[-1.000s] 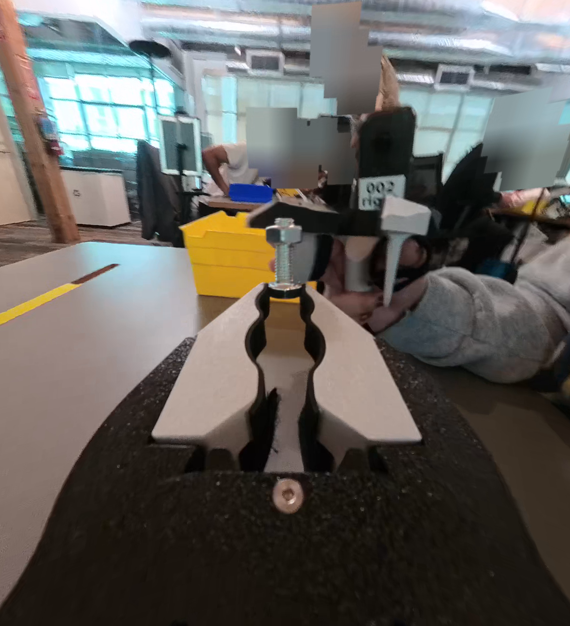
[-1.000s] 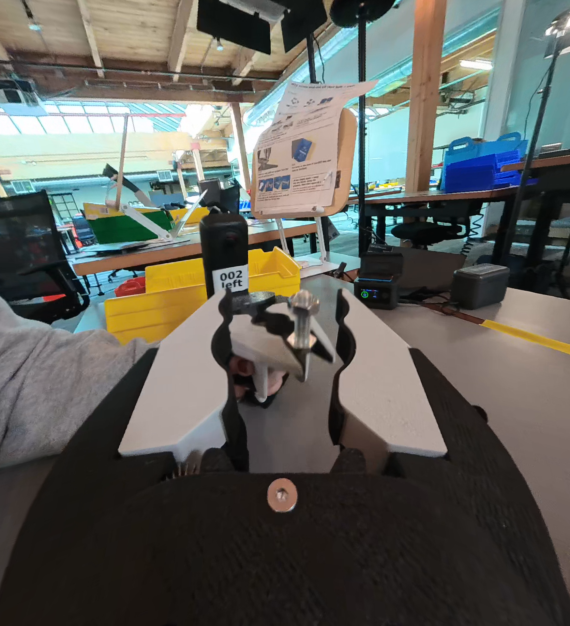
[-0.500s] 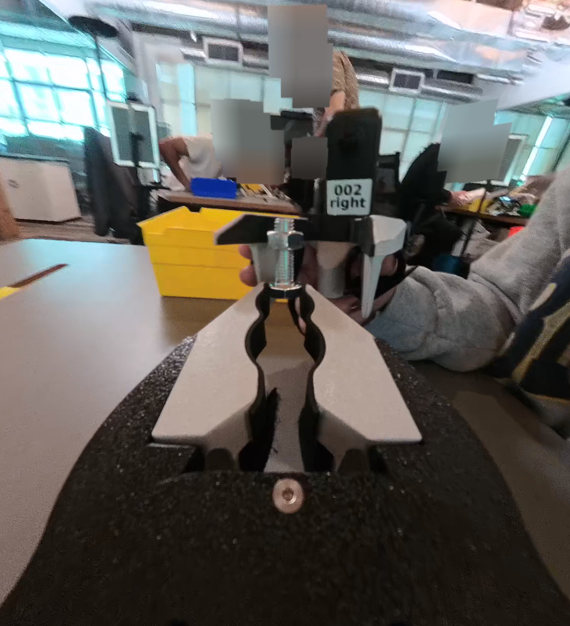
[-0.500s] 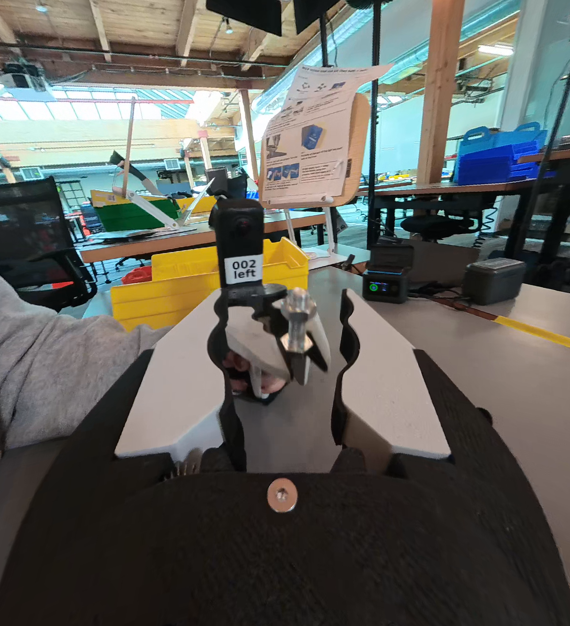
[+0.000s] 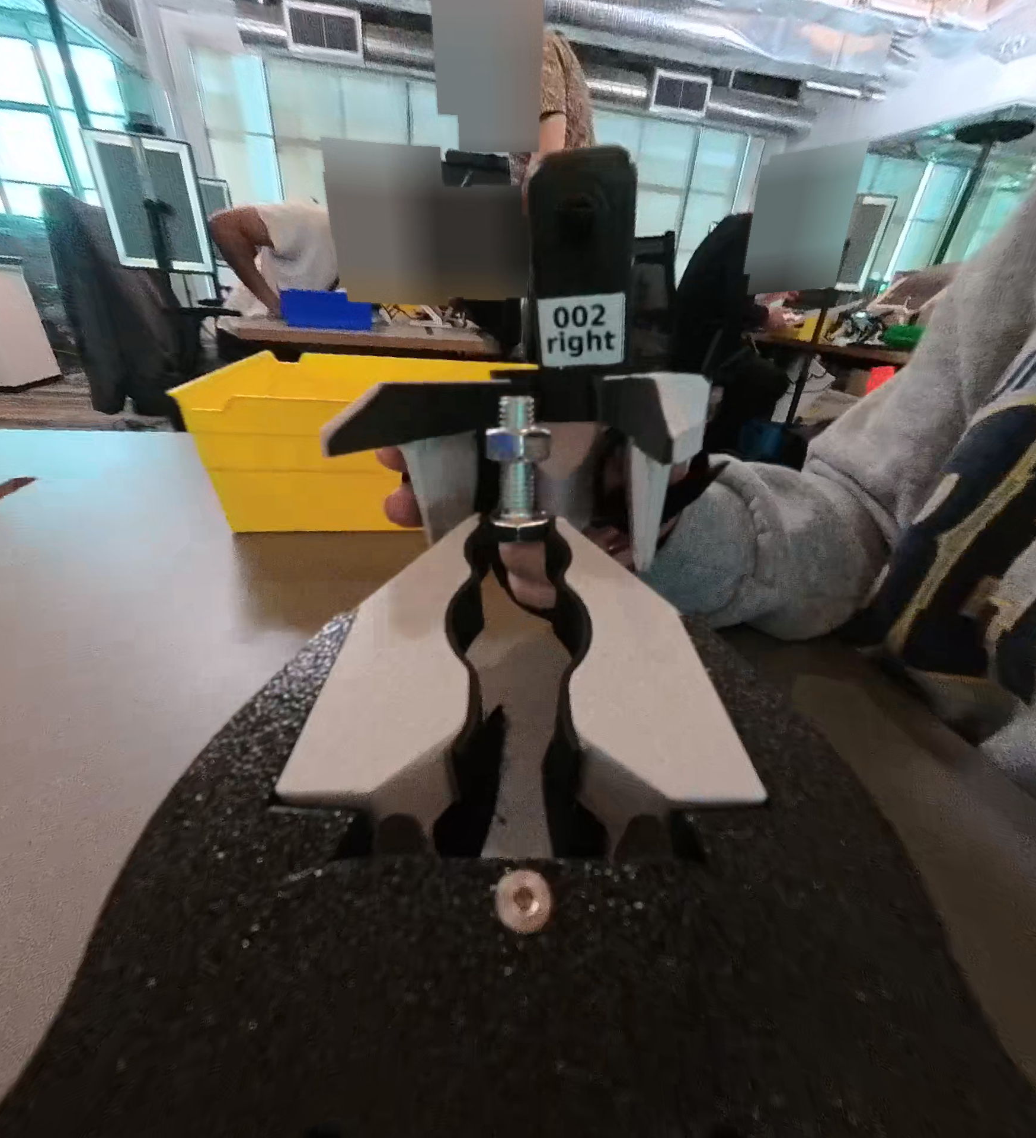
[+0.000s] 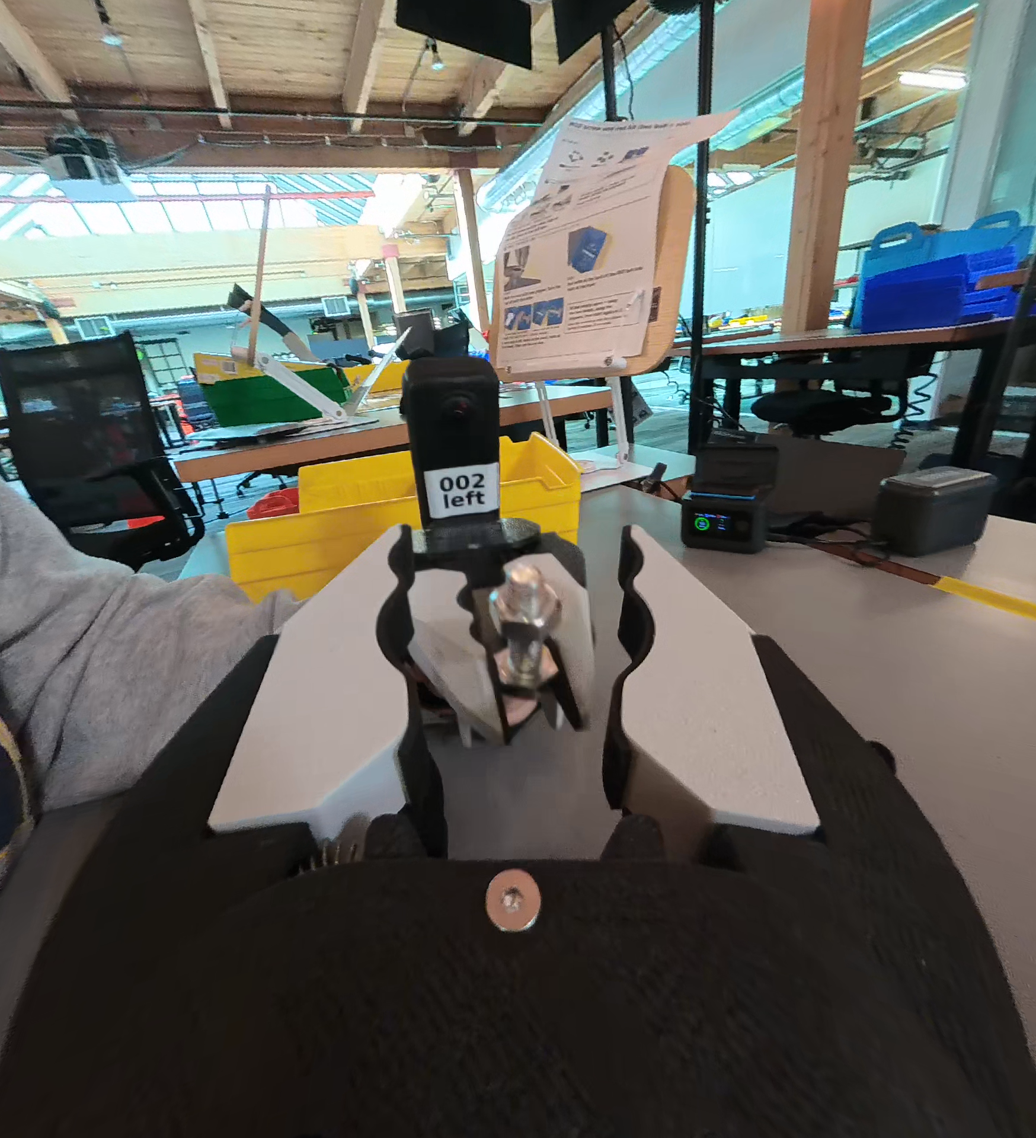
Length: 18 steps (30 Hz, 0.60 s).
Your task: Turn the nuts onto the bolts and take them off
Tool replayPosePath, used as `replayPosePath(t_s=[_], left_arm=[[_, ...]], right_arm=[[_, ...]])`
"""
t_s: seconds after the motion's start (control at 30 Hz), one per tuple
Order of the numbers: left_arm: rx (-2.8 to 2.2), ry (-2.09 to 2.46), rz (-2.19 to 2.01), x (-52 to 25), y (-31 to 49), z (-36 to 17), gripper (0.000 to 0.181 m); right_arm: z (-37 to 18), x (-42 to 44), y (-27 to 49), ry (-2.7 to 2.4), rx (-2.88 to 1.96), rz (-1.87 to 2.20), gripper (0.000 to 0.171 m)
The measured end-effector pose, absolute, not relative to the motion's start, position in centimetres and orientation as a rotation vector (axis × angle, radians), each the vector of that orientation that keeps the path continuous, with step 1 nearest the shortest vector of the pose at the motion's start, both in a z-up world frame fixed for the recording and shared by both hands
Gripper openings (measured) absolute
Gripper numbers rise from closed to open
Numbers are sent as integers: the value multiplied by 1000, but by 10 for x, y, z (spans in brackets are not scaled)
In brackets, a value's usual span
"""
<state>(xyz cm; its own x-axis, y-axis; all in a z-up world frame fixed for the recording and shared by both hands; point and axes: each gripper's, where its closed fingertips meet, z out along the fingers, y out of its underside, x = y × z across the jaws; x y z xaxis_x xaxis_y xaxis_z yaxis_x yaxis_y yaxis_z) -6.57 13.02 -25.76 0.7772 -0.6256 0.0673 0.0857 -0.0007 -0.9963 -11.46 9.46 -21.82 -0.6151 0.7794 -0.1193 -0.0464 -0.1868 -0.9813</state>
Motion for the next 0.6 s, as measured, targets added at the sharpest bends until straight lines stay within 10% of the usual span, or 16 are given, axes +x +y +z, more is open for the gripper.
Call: replayPosePath(t_s=[0.27, 0.6], left_arm=[[-1397, -3, -372, -165, 126, -244, 15], [-1462, 347, -427, -95, 137, -254, 15]], right_arm=[[-214, -111, 107, -1466, -876, 1867, 56], [-230, -123, 111, -1488, -973, 1767, 24]])
